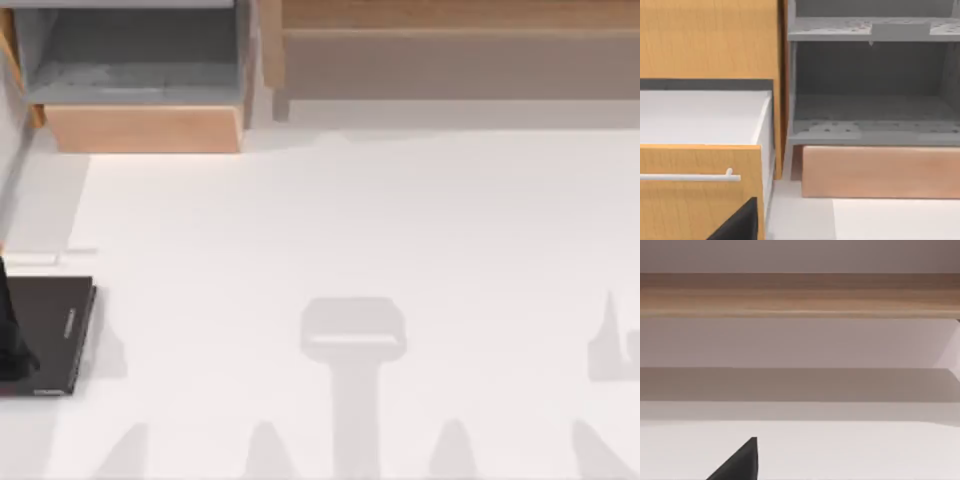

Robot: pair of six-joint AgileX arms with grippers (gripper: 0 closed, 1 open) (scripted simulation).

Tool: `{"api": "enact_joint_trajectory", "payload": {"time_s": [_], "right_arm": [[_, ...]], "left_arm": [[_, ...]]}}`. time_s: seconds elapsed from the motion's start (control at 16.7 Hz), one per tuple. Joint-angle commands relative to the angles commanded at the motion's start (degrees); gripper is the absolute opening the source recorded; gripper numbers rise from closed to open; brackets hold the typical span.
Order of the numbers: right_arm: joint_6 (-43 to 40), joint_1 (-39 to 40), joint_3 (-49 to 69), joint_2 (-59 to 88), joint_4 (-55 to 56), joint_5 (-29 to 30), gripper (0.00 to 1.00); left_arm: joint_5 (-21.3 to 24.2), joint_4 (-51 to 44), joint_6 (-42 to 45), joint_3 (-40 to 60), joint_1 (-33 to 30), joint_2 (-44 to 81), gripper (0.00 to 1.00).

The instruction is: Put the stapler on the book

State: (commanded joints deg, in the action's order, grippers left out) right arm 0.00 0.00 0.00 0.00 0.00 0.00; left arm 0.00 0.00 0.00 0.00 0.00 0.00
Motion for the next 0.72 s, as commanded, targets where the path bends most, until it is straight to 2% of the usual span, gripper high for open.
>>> {"api": "enact_joint_trajectory", "payload": {"time_s": [0.18,0.36,0.54,0.72], "right_arm": [[0.0,0.0,0.0,0.0,0.0,0.0,1.0],[0.0,0.0,0.0,0.0,0.0,0.0,1.0],[0.0,0.0,0.0,0.0,0.0,0.0,1.0],[0.0,0.0,0.0,0.0,0.0,0.0,1.0]], "left_arm": [[0.2,-0.3,0.0,0.5,0.0,0.3,1.0],[2.2,-3.1,0.4,5.0,0.4,4.0,1.0],[4.7,-8.6,1.3,14.2,1.4,12.1,1.0],[6.4,-16.4,3.0,27.8,3.4,23.7,1.0]]}}
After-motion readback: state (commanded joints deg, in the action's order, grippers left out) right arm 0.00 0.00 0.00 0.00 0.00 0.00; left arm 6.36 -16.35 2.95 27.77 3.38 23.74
